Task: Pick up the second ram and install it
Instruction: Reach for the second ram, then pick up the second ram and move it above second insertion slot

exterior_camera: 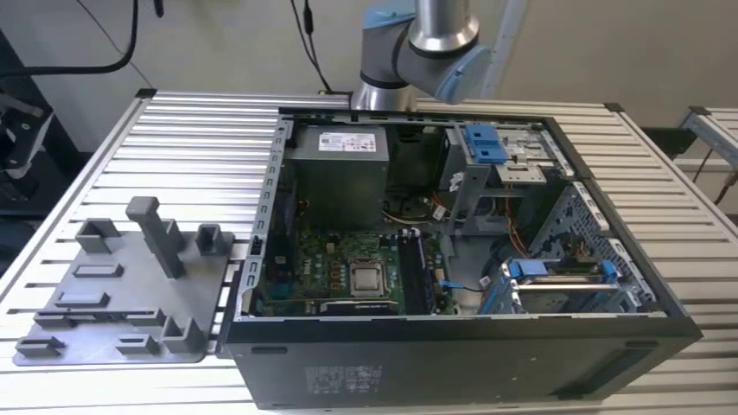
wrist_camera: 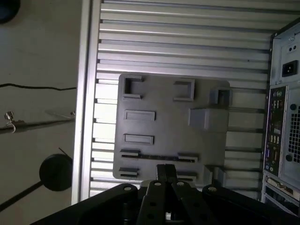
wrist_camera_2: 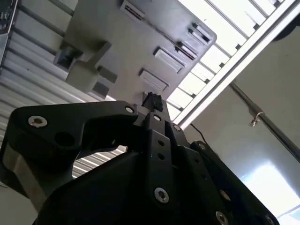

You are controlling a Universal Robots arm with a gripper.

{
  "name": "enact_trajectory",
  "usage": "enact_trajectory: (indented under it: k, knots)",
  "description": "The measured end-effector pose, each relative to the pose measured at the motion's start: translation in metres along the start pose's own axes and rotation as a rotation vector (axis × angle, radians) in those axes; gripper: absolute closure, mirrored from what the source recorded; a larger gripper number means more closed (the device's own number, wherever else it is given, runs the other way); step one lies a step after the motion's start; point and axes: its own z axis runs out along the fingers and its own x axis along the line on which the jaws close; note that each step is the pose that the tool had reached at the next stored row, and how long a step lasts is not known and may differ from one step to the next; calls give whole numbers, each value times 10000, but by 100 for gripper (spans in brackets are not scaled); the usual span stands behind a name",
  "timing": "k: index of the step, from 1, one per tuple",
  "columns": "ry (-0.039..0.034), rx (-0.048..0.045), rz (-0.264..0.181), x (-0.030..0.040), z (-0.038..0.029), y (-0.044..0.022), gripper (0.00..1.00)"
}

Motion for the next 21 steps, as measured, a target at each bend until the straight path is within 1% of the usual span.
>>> enact_trajectory:
  k: [6, 7, 21]
  knots:
    - [1, 1, 0, 12, -5, -109, 89]
    - [0, 0, -1, 13, -5, -119, 89]
    - [9, 1, -4, 13, -5, -120, 89]
